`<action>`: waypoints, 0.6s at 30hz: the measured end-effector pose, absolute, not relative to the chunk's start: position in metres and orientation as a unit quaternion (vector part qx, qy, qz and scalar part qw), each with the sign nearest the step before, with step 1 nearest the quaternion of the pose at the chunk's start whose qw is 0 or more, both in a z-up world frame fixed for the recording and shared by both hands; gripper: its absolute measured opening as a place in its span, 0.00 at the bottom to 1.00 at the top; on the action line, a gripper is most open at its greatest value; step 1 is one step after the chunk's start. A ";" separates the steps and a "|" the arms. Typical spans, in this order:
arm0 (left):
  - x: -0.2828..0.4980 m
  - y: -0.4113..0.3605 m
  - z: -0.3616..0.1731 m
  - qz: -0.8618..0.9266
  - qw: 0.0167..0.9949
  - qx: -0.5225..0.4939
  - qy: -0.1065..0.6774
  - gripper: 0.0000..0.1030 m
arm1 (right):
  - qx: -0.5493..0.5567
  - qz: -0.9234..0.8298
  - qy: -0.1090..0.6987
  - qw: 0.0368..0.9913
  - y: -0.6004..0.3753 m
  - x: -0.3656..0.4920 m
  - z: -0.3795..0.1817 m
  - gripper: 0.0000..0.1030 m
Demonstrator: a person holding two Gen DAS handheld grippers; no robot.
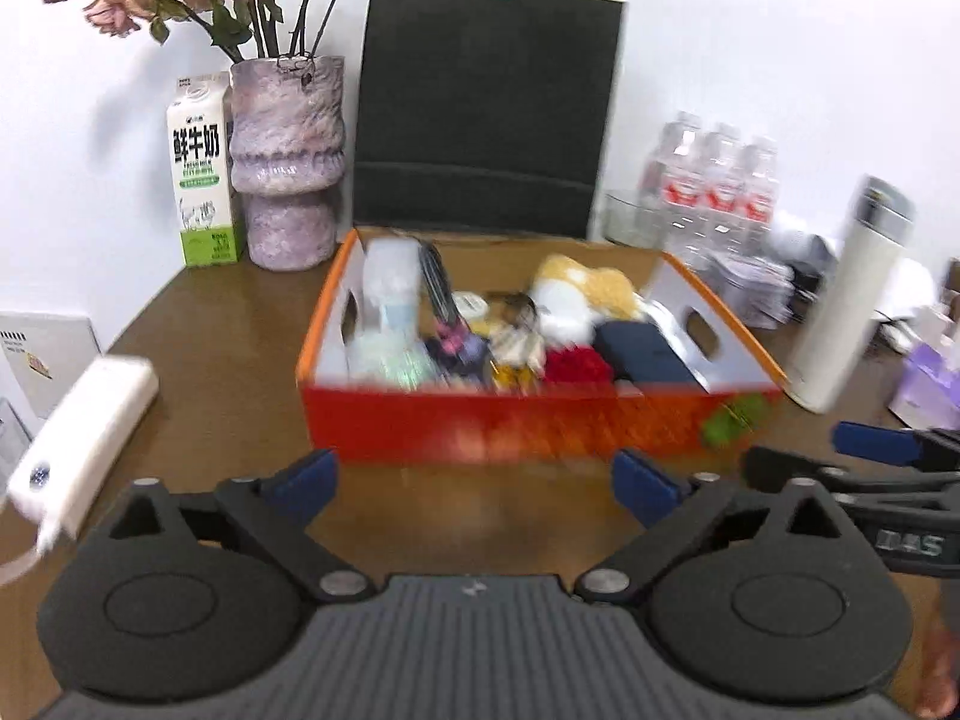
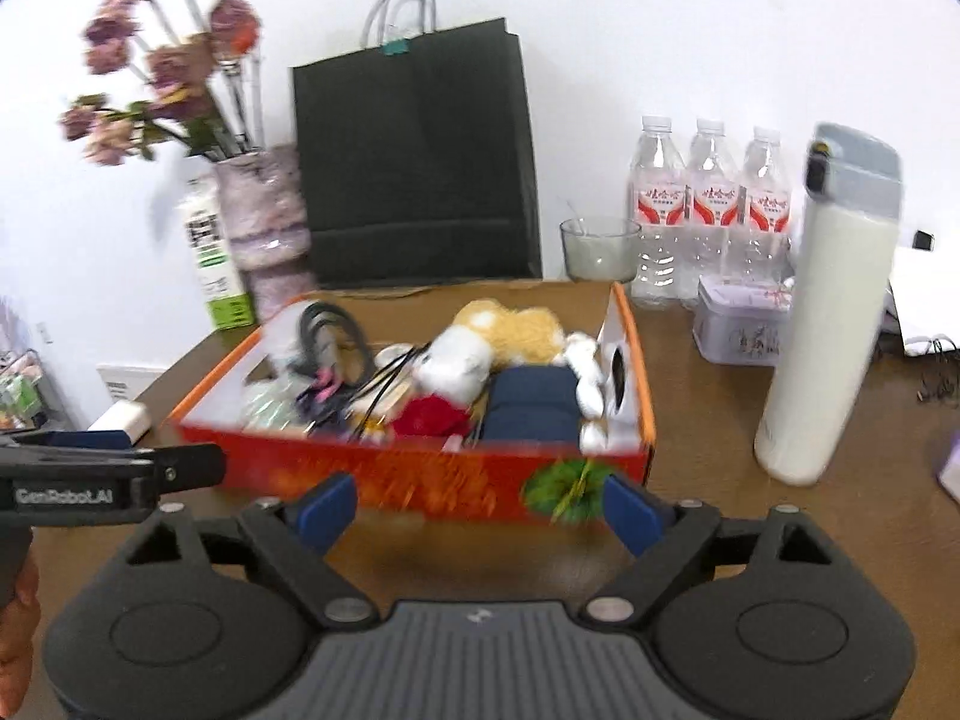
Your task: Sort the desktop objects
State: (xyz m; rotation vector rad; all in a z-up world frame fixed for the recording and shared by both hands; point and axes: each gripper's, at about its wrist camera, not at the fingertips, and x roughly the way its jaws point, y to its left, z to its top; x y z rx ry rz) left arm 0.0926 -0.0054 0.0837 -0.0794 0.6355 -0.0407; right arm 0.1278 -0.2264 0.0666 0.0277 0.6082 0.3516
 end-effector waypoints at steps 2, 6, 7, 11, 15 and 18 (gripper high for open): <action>0.064 -0.007 0.076 -0.026 0.951 -0.044 0.306 1.00 | 0.006 0.165 0.300 0.940 -0.226 0.106 0.059 0.86; 0.013 -0.006 0.060 -0.035 0.947 -0.038 0.317 1.00 | -0.039 0.180 0.299 0.936 -0.228 0.052 0.041 0.86; 0.000 -0.005 0.056 -0.038 0.946 -0.036 0.319 1.00 | -0.042 0.180 0.301 0.935 -0.231 0.040 0.036 0.86; -0.044 0.000 0.042 -0.032 0.950 -0.036 0.310 1.00 | -0.016 0.168 0.317 0.933 -0.246 -0.002 0.024 0.86; -0.071 0.004 0.030 -0.028 0.949 -0.014 0.313 1.00 | -0.039 0.153 0.306 0.939 -0.257 -0.045 0.015 0.86; -0.072 0.006 0.027 -0.025 0.948 -0.008 0.316 1.00 | -0.042 0.144 0.307 0.940 -0.264 -0.061 0.007 0.86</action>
